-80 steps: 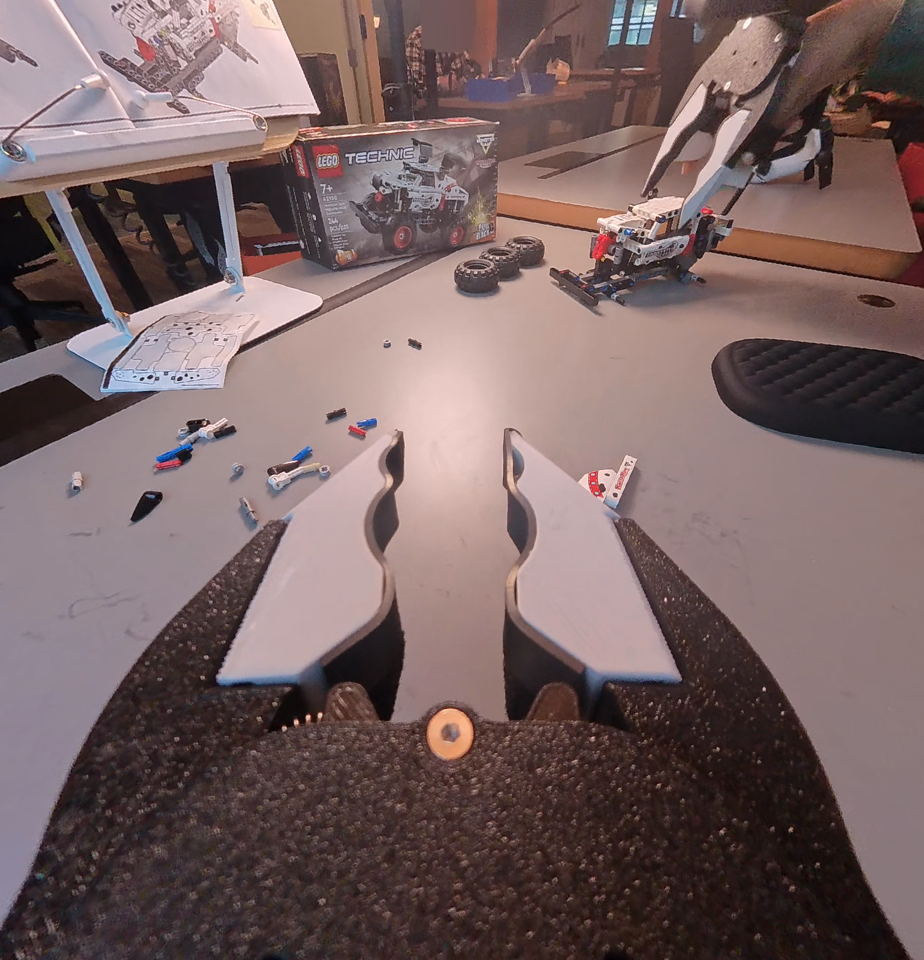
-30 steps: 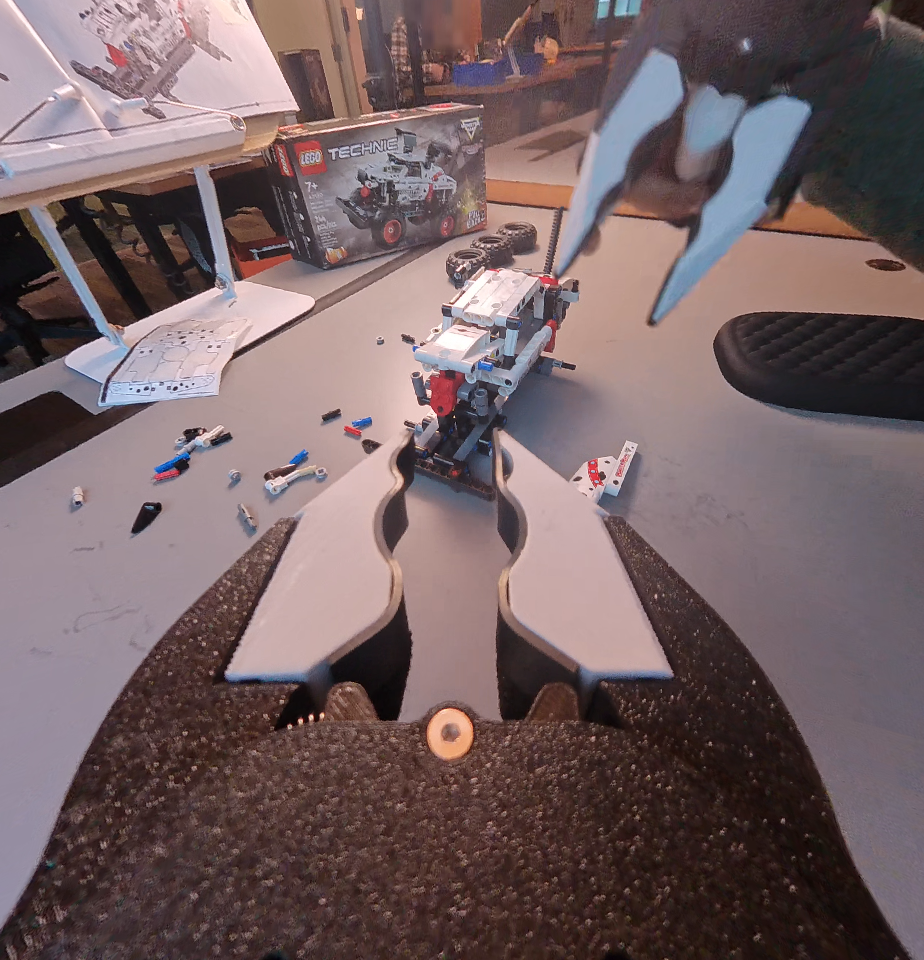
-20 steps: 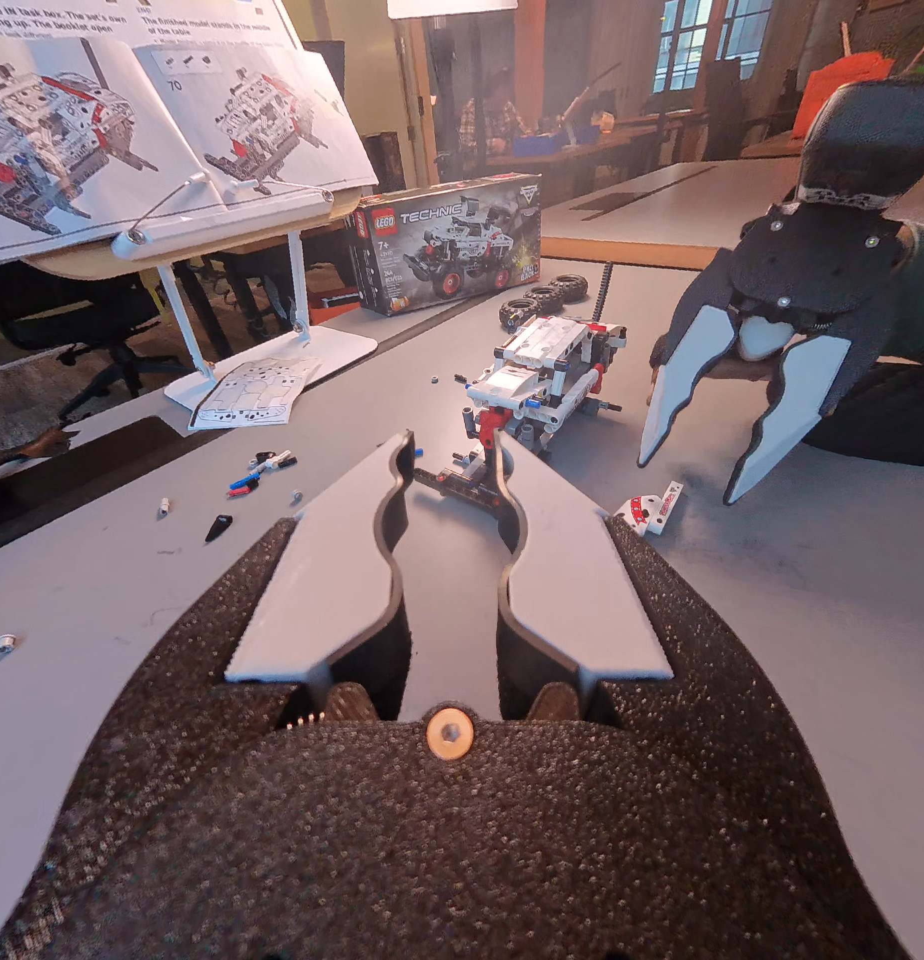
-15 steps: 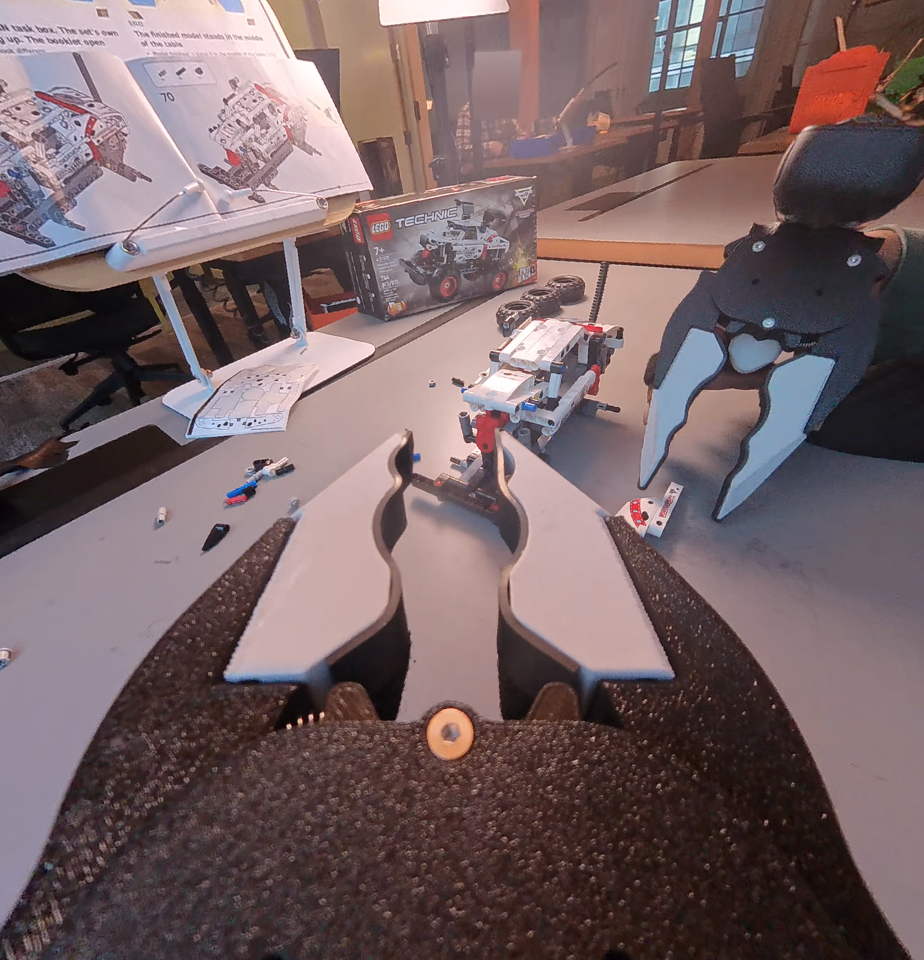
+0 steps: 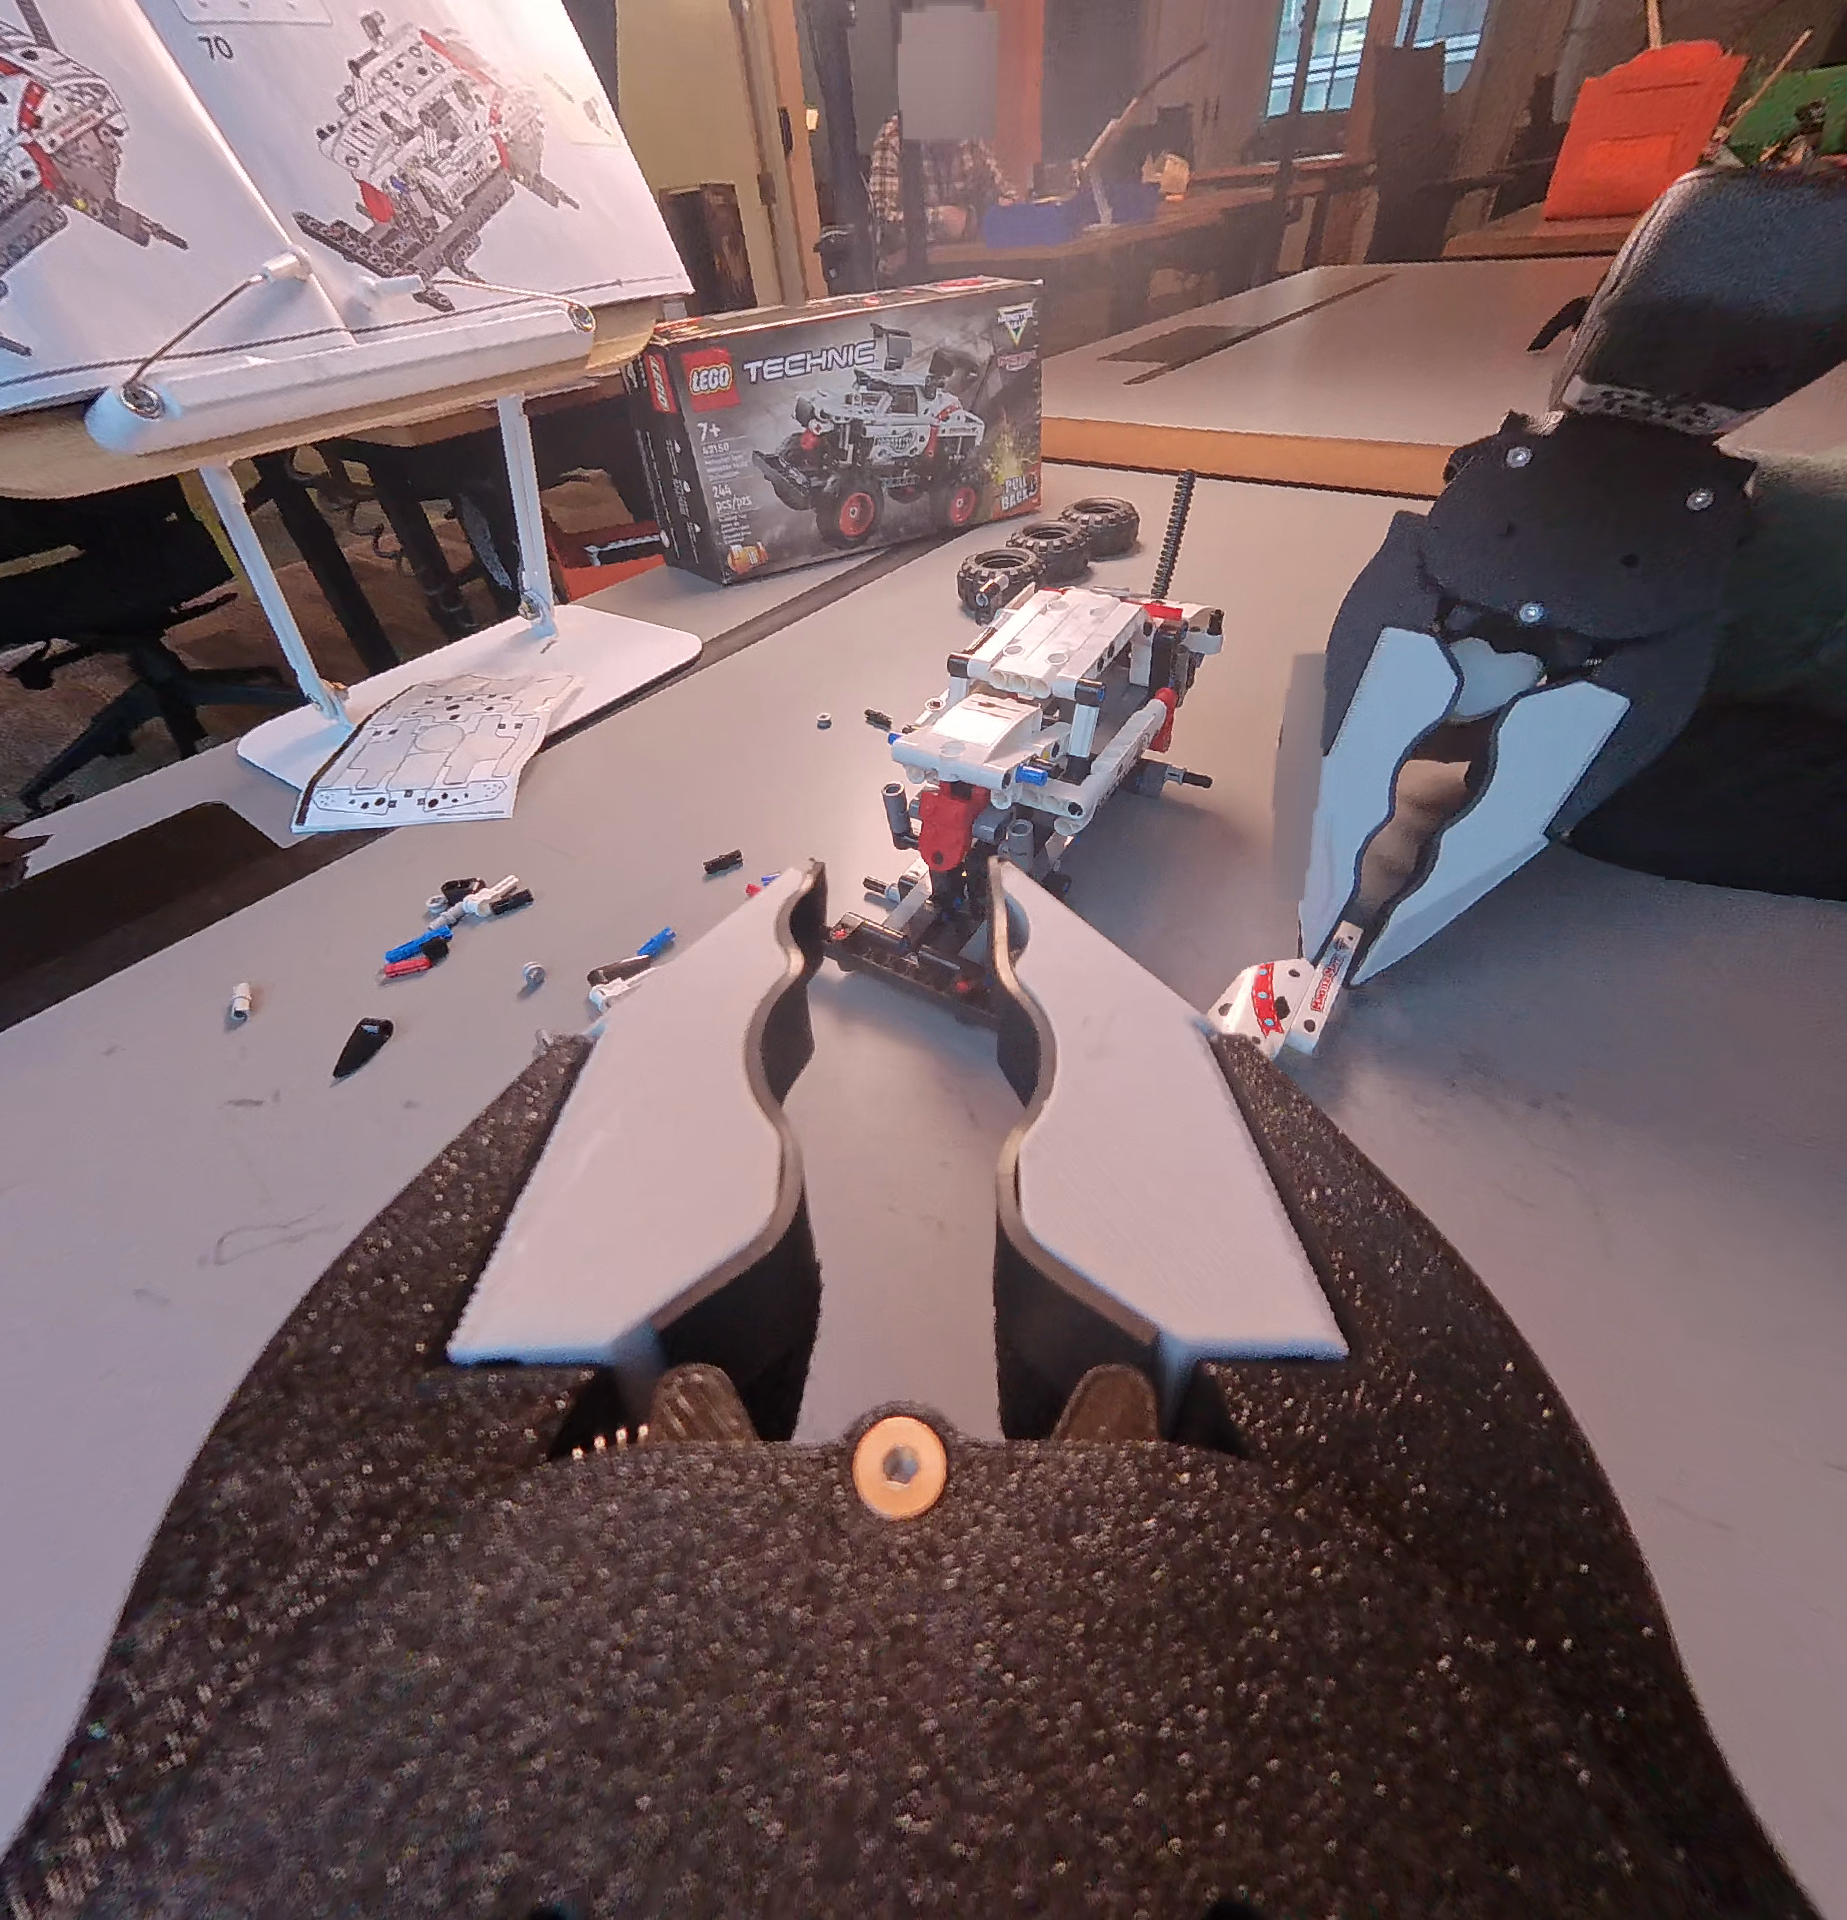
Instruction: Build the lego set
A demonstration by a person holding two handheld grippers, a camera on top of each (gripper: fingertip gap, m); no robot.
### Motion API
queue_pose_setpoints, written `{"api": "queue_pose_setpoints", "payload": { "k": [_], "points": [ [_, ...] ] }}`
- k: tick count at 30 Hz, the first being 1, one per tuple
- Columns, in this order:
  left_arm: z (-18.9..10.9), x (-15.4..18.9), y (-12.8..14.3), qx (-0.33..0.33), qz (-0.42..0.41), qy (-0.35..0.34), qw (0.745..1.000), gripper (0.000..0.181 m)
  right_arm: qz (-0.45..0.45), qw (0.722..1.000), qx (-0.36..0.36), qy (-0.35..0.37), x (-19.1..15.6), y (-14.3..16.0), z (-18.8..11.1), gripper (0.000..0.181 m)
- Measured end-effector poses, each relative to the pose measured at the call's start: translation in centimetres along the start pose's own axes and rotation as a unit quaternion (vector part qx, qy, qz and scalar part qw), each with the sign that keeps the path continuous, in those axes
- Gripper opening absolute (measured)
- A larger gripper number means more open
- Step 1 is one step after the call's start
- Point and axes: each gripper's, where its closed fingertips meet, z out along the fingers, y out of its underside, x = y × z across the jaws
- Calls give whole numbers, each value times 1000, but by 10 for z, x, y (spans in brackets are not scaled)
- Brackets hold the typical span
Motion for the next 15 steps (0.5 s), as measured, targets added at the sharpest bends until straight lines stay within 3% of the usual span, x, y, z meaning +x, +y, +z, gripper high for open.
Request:
{"api": "queue_pose_setpoints", "payload": {
  "k": [15],
  "points": [
    [2,2,3,-9,-17,21,1000,33,-15,984,138,110,41,-22,-41,7]
  ]
}}
